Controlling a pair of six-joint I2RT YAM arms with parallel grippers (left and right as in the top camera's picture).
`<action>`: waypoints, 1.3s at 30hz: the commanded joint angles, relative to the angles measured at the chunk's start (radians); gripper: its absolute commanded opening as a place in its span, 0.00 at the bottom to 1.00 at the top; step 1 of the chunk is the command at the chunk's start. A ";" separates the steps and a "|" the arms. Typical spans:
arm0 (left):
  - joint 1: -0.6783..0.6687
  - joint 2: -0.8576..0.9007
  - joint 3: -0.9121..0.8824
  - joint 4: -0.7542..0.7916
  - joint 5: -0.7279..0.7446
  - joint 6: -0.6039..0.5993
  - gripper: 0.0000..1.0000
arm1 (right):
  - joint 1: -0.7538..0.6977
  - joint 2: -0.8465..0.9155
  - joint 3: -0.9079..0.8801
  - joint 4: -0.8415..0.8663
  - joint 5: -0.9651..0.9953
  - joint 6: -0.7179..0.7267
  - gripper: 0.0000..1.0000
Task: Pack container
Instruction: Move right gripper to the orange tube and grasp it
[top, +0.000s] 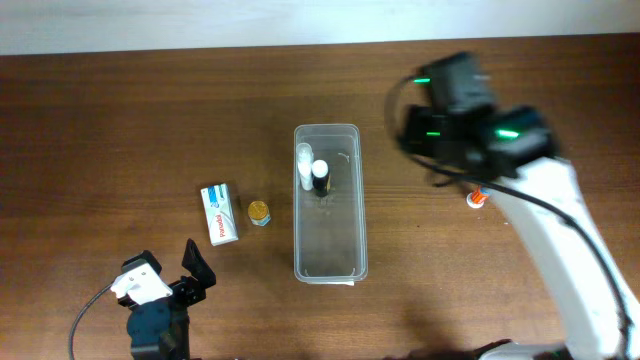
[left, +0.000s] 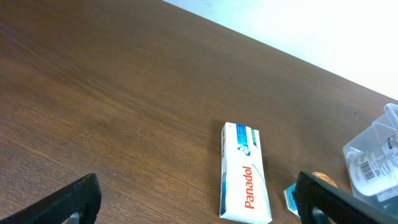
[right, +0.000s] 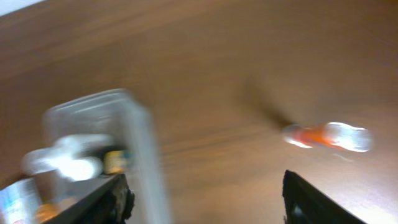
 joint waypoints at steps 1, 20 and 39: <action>-0.004 -0.010 -0.007 0.003 0.007 -0.010 1.00 | -0.143 -0.005 0.003 -0.082 0.082 -0.026 0.72; -0.004 -0.010 -0.007 0.003 0.007 -0.010 0.99 | -0.470 0.184 -0.213 0.057 -0.174 -0.336 0.62; -0.004 -0.010 -0.007 0.003 0.007 -0.010 0.99 | -0.470 0.193 -0.276 0.088 -0.197 -0.335 0.45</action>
